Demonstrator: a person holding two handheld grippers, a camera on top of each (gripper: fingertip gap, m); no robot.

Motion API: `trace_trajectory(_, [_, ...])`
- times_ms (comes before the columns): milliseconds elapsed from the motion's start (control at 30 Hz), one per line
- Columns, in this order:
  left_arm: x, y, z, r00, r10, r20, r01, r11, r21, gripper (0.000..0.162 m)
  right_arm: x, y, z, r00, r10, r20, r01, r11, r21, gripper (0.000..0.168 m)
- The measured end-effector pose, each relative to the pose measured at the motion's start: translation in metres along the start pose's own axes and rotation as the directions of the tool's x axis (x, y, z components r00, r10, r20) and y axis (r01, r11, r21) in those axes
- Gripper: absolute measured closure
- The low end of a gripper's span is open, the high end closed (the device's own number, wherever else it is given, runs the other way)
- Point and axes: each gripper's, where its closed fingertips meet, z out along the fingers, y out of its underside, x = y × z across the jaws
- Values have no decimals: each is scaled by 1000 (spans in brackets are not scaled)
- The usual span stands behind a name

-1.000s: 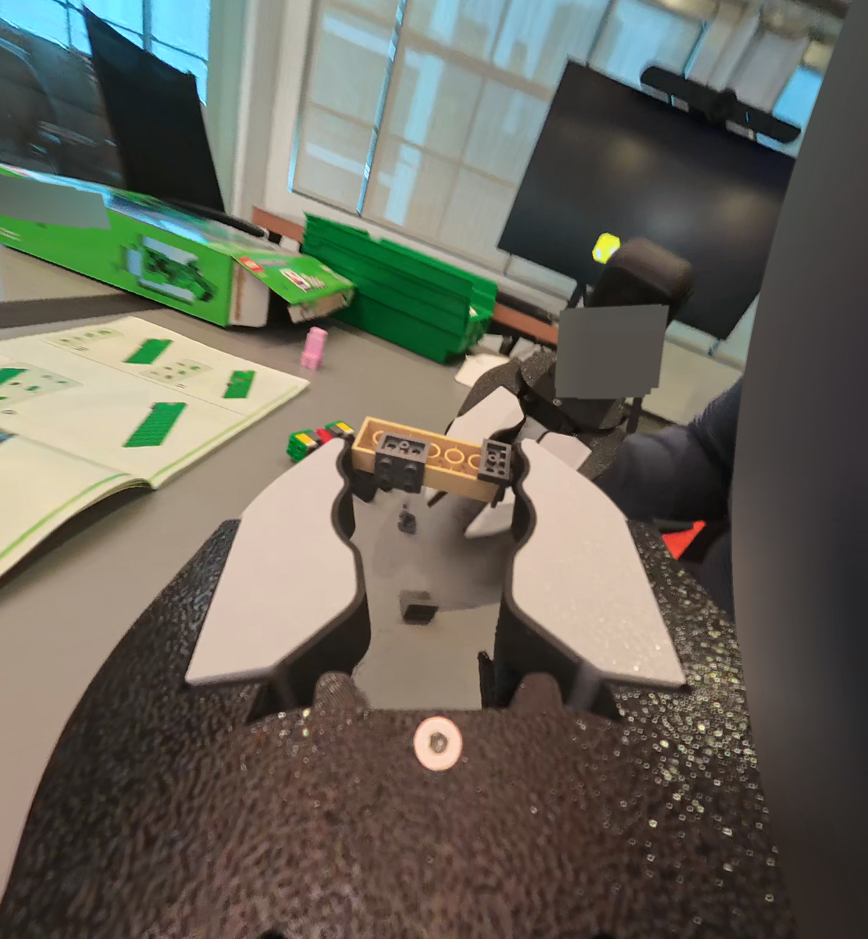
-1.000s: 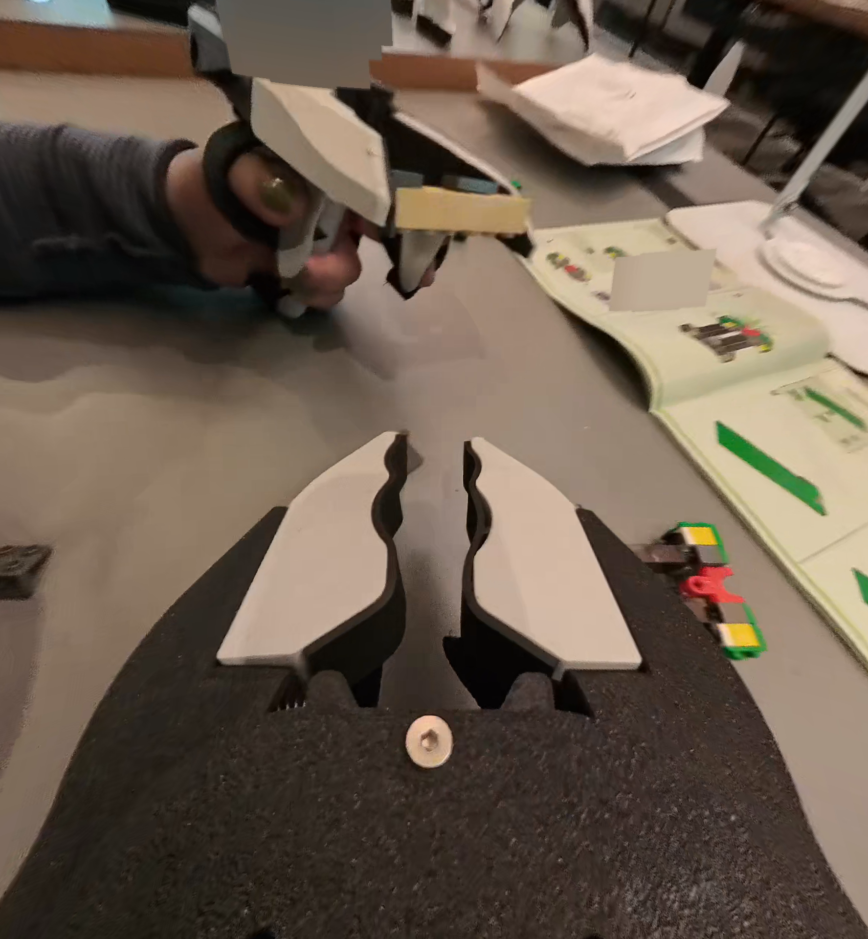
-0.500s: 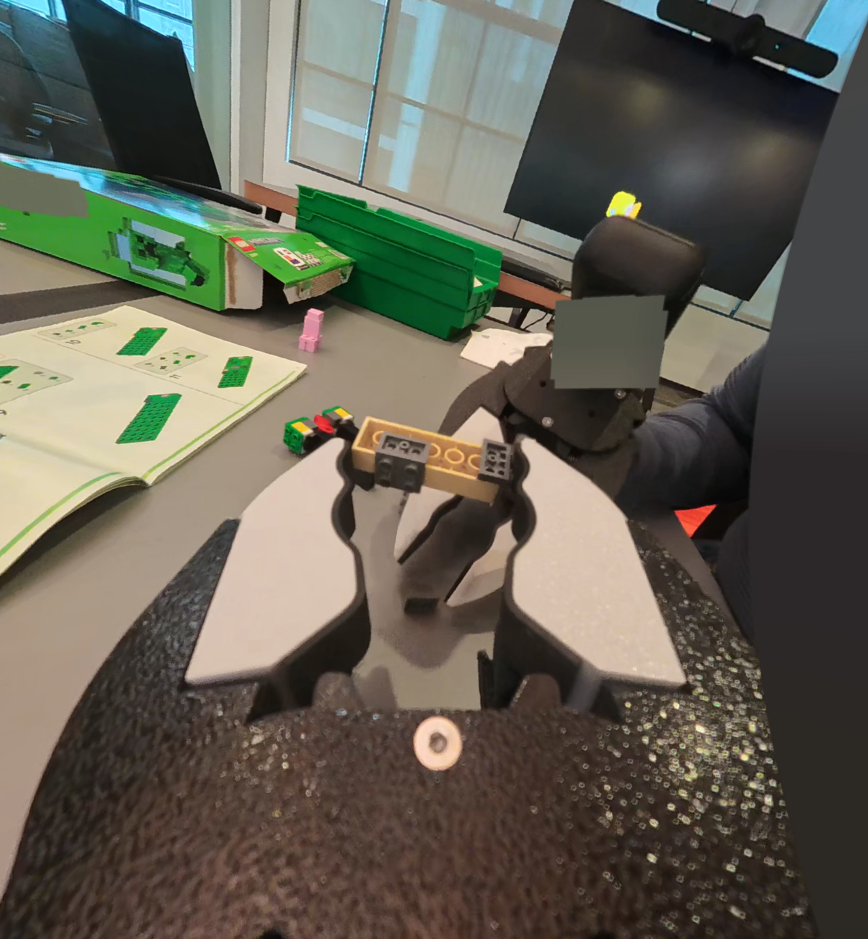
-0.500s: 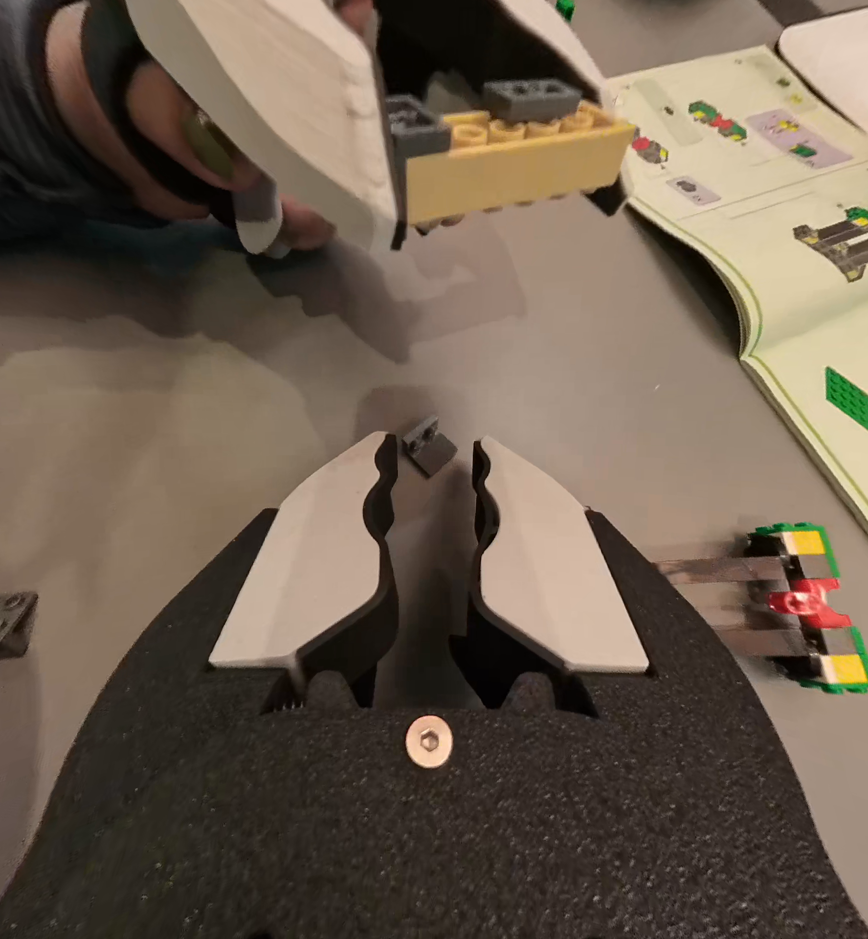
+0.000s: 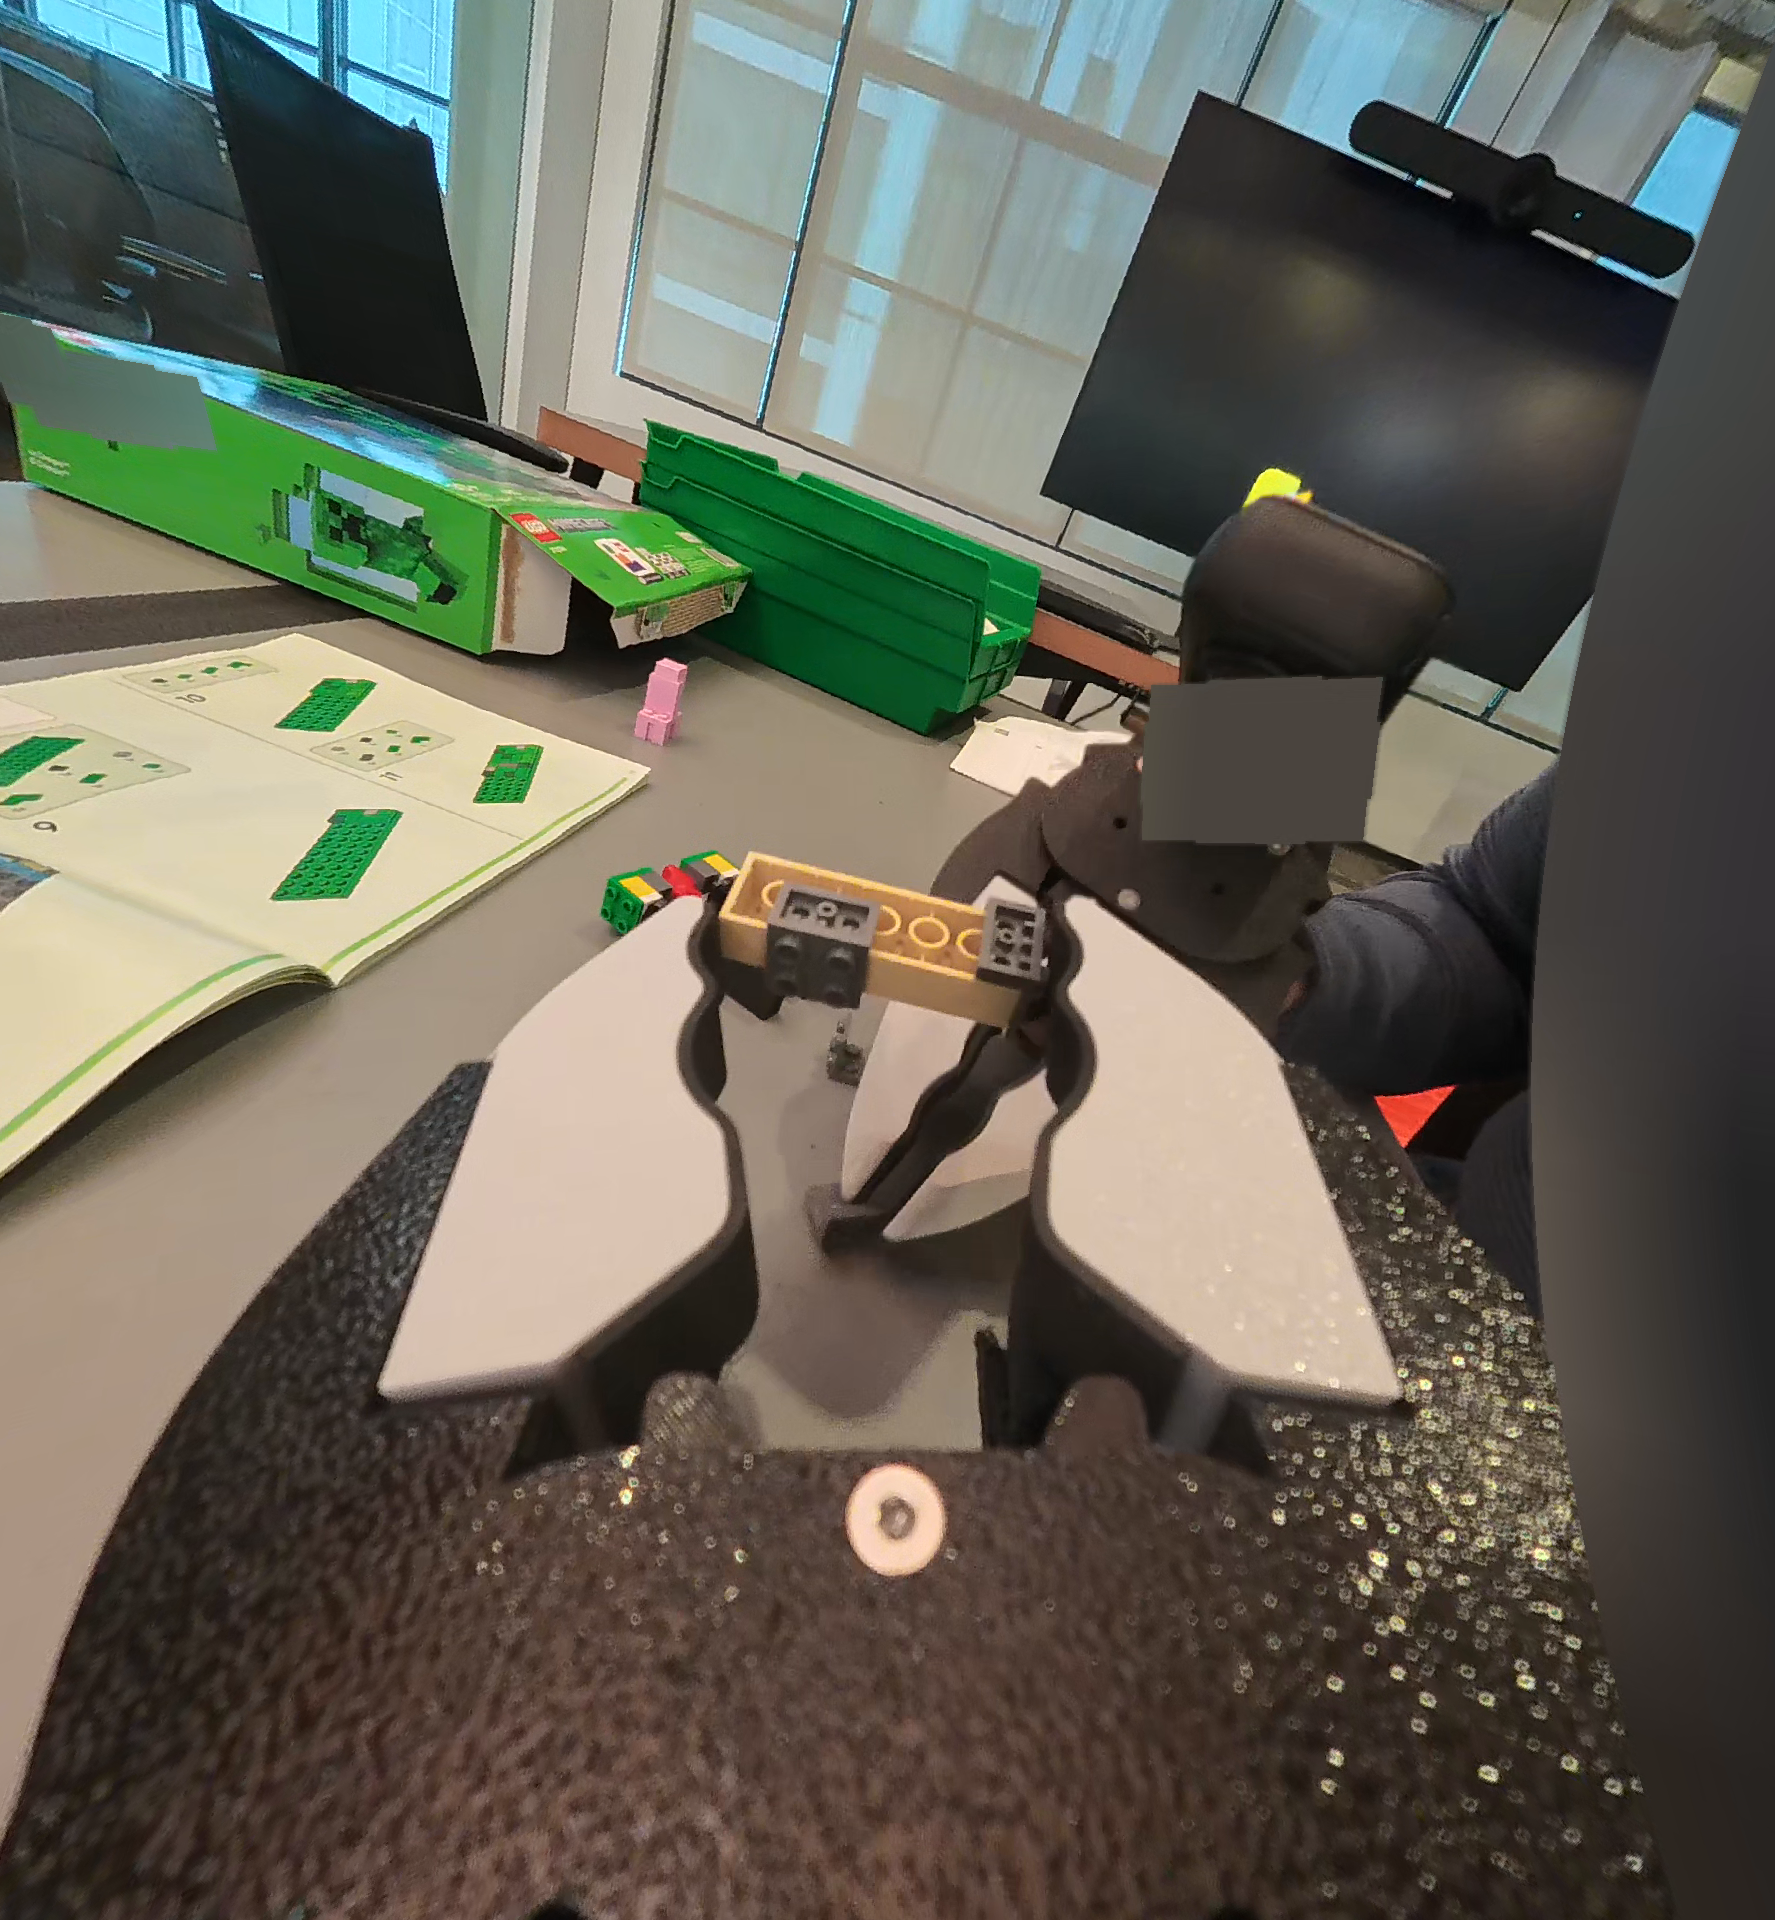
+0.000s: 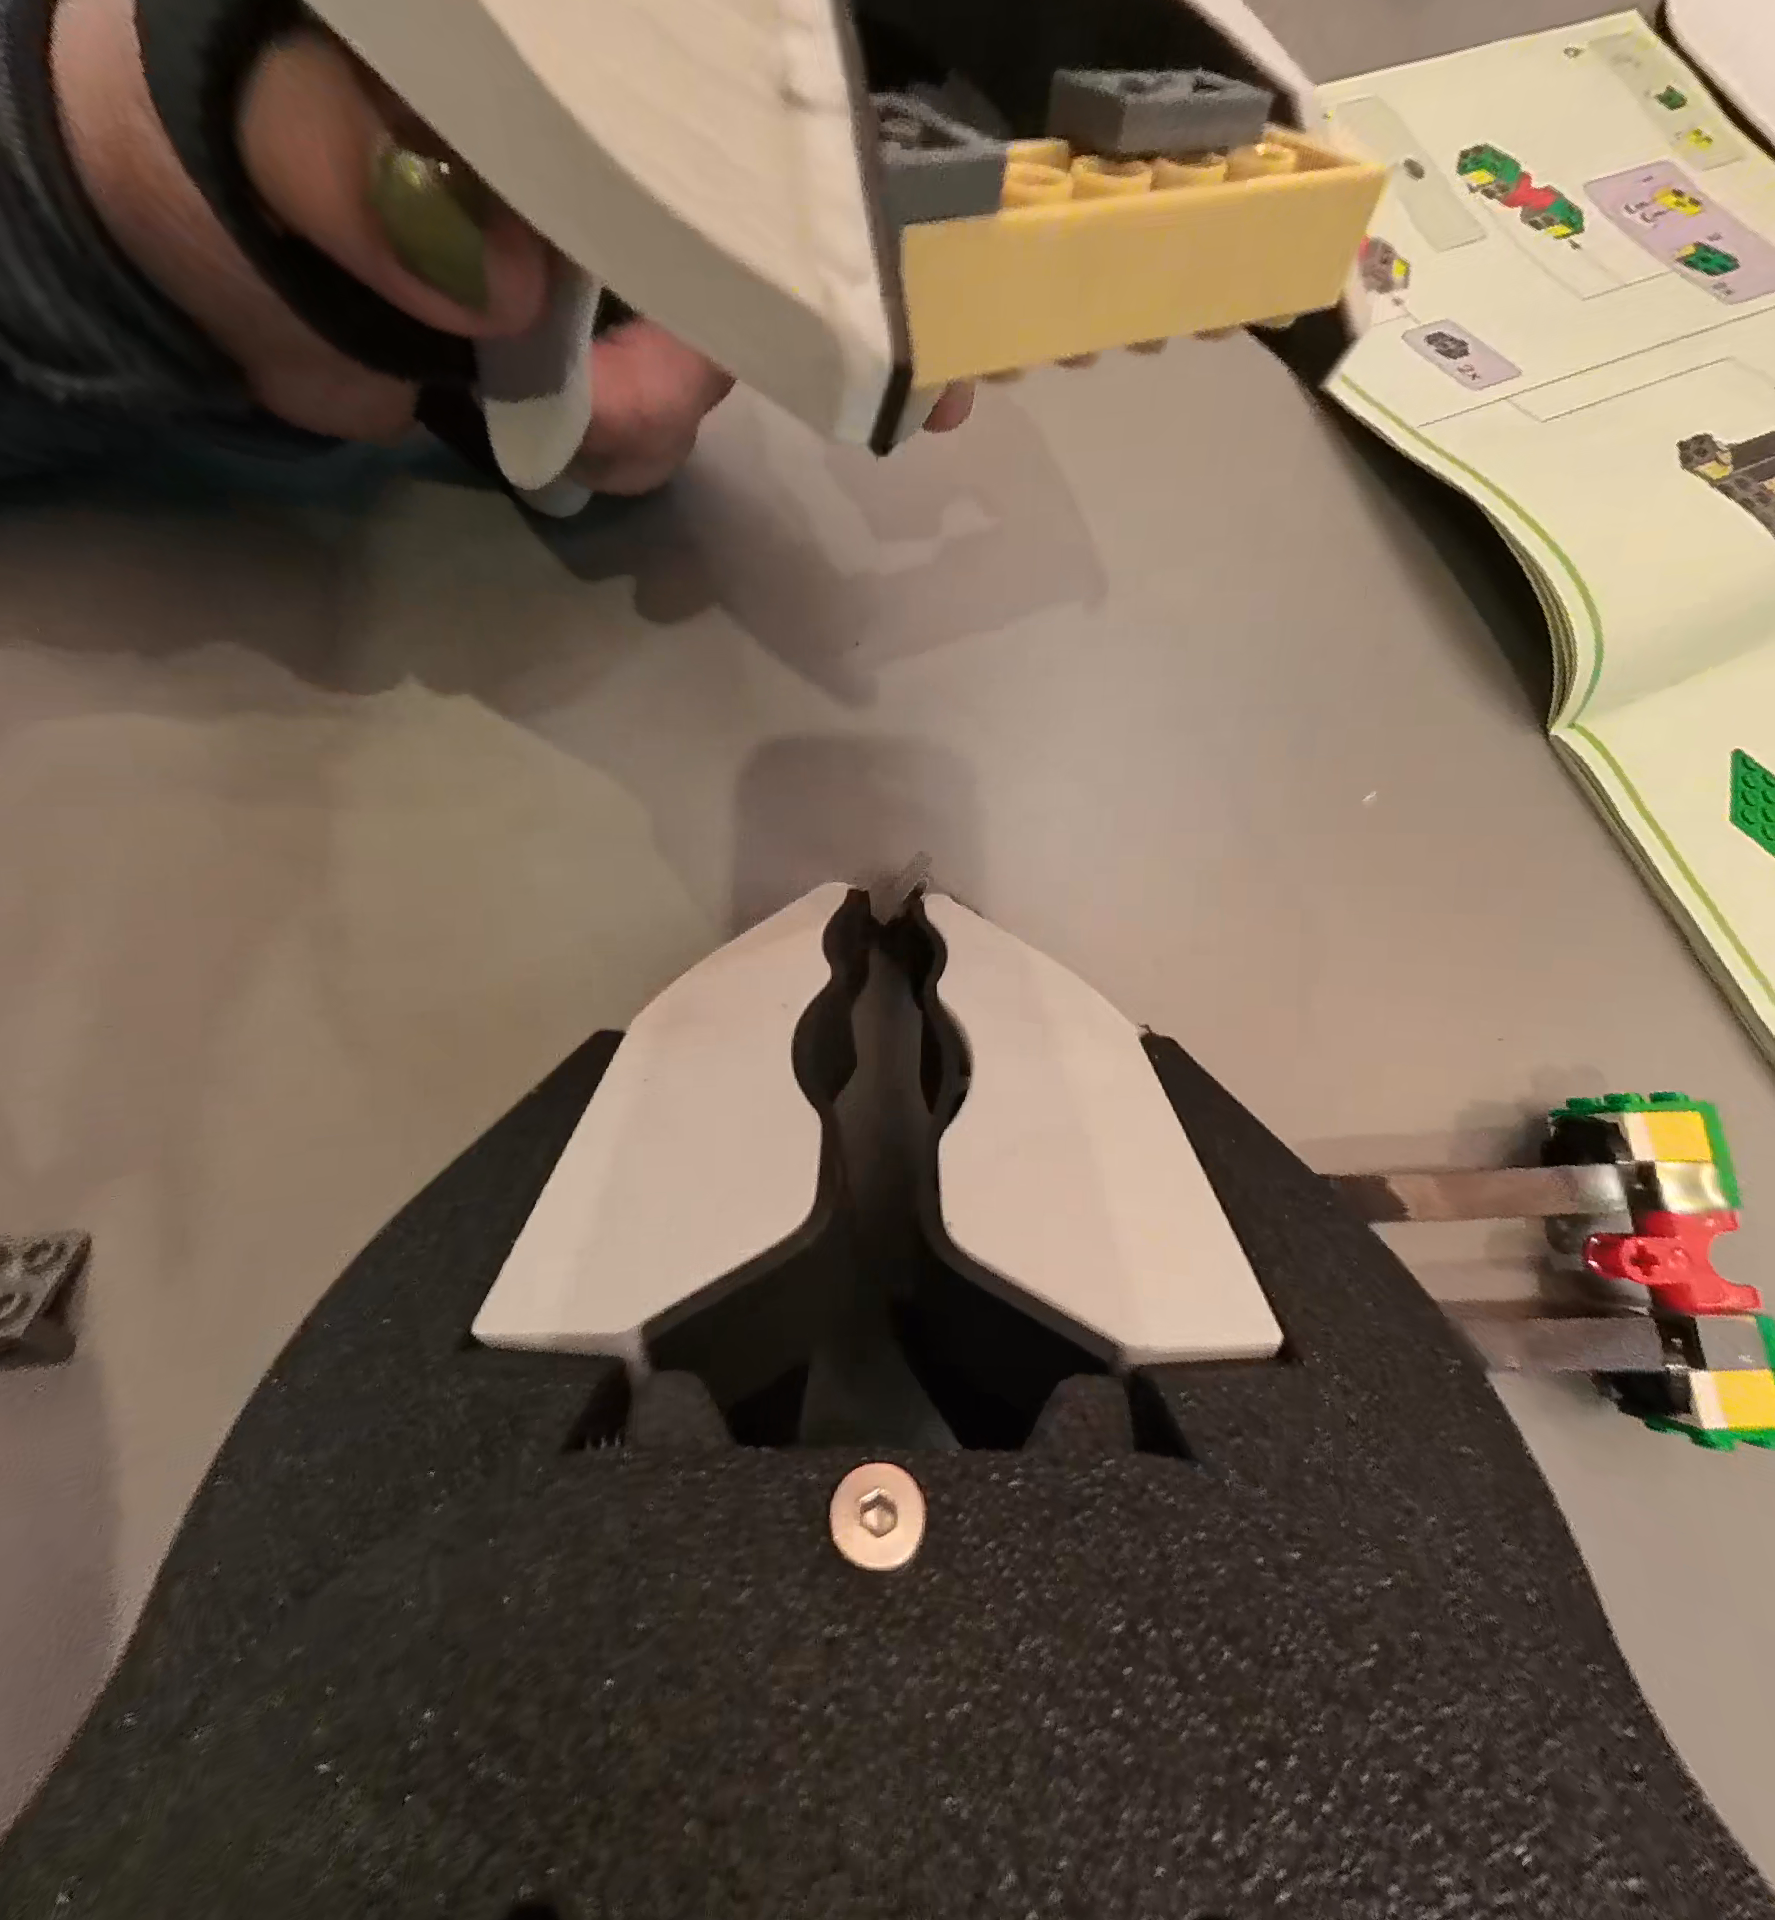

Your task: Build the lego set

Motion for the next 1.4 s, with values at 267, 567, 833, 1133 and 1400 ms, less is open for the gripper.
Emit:
trace_trajectory(267, [0, 0, 0, 1000, -1, -1, 1, 1000, 1, 103, 16, 23, -43, 981, -103, 164, 133, 975, -179, 162])
trace_trajectory(567, [1, 0, 0, 1000, 4, -5, -4, 1000, -3, 103, 26, 105, -116, 835, 266, 481, 168, 710, -684, 162])
trace_trajectory(833, [1, 0, 0, 1000, 3, -8, -3, 1000, -2, 103, 29, 111, -120, 776, 412, 478, 143, 623, -769, 159])
trace_trajectory(1133, [3, 1, 1, 1000, 1, -15, -1, 1000, -6, 103, 43, 96, -112, 840, 325, 435, 27, 775, -632, 147])
trace_trajectory(1400, [3, 1, 1, 1000, -2, -20, 2, 1000, -4, 103, 52, 95, -128, 958, 132, 255, -23, 921, -390, 145])
